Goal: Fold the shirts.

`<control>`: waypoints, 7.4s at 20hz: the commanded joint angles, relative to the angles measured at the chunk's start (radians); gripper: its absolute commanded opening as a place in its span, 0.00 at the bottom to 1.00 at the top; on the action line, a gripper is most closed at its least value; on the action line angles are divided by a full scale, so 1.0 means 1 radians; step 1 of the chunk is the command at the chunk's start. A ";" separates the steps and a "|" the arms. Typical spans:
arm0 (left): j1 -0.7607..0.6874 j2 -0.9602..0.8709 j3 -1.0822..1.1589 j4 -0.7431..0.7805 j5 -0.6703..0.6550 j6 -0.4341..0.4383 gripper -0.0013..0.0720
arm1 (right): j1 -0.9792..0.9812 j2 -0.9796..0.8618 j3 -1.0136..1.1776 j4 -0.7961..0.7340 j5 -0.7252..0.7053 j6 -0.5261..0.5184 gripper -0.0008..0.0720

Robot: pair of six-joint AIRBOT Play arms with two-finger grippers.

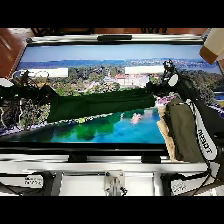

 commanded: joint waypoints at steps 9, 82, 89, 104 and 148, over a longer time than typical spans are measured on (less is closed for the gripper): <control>-0.042 -0.014 0.019 -0.011 -0.179 -0.005 0.79 | -0.054 -0.118 0.006 0.146 0.007 -0.040 0.92; -0.166 0.672 -0.185 0.343 -0.107 -0.057 0.06 | 0.348 -0.113 -0.107 0.582 0.105 -0.114 0.92; -0.166 0.672 -0.185 0.344 -0.107 -0.056 0.06 | 0.364 -0.153 -0.107 0.704 0.027 -0.130 0.74; -0.166 0.672 -0.185 0.343 -0.107 -0.053 0.06 | -0.182 0.310 0.127 0.552 0.363 -0.157 0.11; -0.288 0.523 -0.043 0.649 -0.116 -0.052 0.05 | -0.418 0.761 -0.026 -0.340 0.455 0.084 0.87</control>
